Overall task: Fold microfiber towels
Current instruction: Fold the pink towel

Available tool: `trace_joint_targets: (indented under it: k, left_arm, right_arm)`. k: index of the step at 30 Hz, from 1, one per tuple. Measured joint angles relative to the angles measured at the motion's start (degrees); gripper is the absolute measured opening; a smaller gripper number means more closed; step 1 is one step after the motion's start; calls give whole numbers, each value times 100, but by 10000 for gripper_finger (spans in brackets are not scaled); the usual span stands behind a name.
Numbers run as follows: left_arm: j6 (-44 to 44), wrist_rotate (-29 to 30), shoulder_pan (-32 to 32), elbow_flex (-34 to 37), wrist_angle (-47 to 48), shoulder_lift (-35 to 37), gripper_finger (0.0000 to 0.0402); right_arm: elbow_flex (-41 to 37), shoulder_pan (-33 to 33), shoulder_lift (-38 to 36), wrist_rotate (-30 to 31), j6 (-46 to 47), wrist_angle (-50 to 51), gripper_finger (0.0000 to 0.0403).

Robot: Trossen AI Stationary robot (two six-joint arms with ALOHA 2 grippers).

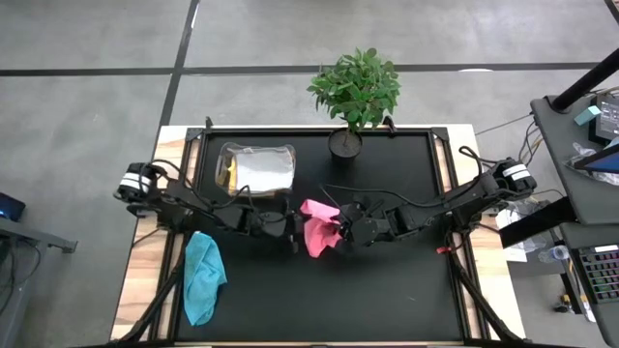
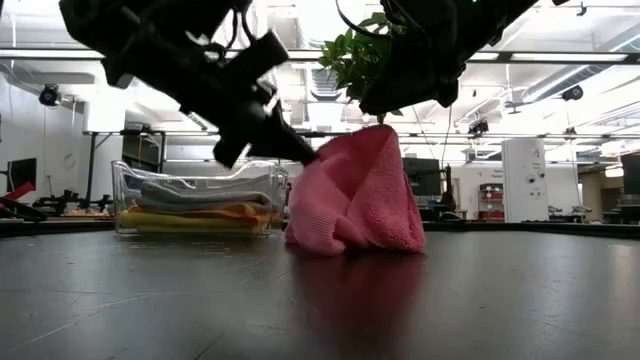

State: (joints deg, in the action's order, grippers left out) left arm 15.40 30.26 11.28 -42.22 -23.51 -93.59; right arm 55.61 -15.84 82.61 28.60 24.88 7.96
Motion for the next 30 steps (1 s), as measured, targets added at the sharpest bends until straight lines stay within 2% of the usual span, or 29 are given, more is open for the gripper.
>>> trace_joint_targets:
  k: [11,21,30]
  left_arm:
    - [3,13,113,-1,-23,962,0]
    - [7,17,221,-1,3,1663,0]
    - [0,13,308,8,13,1870,0]
  right_arm:
    - [-95,0,0,2,-45,-230,70]
    - [-157,2,2,0,-295,-808,125]
    - [-159,2,2,0,-299,-945,180]
